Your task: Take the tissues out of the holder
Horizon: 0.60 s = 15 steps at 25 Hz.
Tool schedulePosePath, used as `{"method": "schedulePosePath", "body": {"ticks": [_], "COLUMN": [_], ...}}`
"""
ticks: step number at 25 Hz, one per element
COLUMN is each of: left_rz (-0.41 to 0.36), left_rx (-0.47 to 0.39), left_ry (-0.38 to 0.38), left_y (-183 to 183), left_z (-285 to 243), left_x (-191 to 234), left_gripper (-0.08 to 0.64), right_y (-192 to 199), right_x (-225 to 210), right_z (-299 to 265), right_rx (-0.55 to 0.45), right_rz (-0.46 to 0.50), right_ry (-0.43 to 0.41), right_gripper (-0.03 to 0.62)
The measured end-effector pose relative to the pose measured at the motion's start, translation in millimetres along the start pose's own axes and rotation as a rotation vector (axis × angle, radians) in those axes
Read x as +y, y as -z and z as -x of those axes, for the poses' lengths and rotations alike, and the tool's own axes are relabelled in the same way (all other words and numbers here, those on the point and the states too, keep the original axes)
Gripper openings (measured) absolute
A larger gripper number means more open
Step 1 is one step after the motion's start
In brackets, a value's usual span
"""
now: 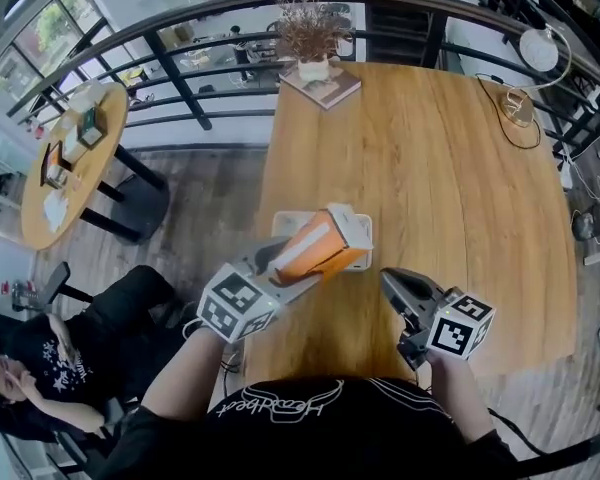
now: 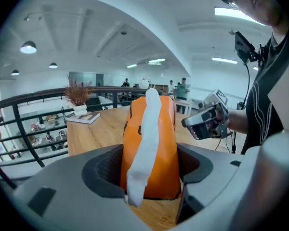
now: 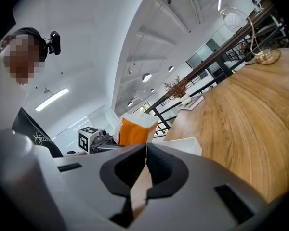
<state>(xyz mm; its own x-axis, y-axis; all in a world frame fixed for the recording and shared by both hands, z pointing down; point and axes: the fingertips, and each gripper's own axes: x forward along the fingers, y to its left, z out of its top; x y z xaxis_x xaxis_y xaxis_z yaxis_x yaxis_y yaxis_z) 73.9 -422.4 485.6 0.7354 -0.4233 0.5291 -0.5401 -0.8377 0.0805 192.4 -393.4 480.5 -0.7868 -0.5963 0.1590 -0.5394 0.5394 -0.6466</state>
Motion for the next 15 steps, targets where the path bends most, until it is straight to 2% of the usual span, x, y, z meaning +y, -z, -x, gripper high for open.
{"method": "schedulePosePath", "body": {"ticks": [5,8,15], "left_rz": [0.12,0.186,0.229], "left_rx": [-0.072,-0.107,-0.157], "left_ry": [-0.029,-0.001,0.023], "left_y": [5,10,31], "left_z": [42,71,137], "left_x": [-26,-54,-120], "left_gripper": [0.314,0.314,0.314], "right_y": [18,33,77], "right_x": [44,78,155], "right_z": [11,22,49], "right_rx": [0.0,0.002,-0.008], "right_rz": [0.028,0.043,0.087], "right_ry": [-0.018,-0.029,-0.045], "right_gripper": [0.017,0.017,0.017]}}
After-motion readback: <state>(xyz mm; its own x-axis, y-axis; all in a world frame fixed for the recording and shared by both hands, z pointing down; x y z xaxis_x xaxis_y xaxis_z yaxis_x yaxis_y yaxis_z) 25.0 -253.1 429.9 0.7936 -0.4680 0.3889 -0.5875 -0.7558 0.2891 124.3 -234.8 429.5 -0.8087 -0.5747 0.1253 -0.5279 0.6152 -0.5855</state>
